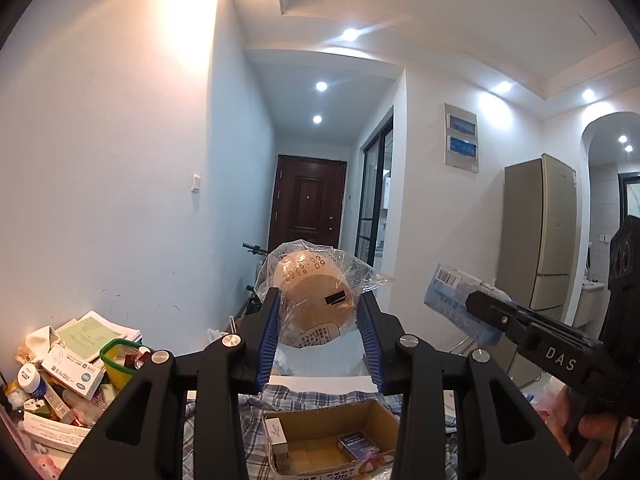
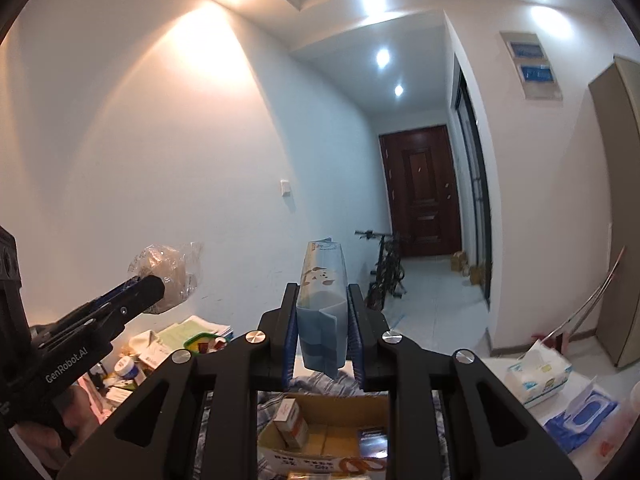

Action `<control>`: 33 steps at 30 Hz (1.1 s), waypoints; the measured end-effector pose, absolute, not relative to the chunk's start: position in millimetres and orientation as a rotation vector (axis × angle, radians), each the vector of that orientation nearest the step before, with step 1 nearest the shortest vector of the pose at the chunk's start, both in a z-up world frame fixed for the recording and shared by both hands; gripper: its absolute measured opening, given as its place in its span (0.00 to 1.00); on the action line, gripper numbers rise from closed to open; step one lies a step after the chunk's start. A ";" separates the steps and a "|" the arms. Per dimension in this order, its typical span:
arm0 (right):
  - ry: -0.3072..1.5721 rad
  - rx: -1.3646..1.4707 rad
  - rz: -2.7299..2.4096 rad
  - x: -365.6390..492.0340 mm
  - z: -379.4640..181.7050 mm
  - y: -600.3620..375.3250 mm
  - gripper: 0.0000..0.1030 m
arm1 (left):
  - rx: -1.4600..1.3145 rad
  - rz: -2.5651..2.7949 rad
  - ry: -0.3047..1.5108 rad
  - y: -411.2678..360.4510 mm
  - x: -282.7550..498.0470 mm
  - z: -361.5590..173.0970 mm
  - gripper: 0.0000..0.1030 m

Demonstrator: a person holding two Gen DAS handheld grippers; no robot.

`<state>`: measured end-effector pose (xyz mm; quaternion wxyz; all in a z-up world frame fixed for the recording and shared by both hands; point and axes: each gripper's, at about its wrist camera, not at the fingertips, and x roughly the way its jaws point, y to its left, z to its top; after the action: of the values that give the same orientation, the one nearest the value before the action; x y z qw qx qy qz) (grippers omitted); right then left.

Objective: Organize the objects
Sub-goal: 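Lift both held items and carry them over the cardboard box, then lower the bagged roll into the box and open the left gripper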

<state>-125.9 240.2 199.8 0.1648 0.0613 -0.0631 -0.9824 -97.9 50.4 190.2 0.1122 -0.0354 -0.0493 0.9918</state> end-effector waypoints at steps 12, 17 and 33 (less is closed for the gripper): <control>-0.130 0.195 -2.832 -136.0 187.9 235.3 0.21 | -0.248 2.905 -0.149 49.9 -126.9 171.1 0.39; -0.110 0.274 -2.828 -150.7 177.5 228.7 0.21 | -0.254 2.898 -0.212 38.9 -139.6 159.3 0.39; -0.104 0.740 -2.775 -232.3 95.0 213.2 0.21 | -0.704 2.799 -0.257 42.6 -226.0 60.5 0.39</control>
<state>-232.3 213.2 95.0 0.1334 0.2552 -0.0360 -0.9570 -226.0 42.6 60.5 0.1217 -0.2412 -0.0881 0.9588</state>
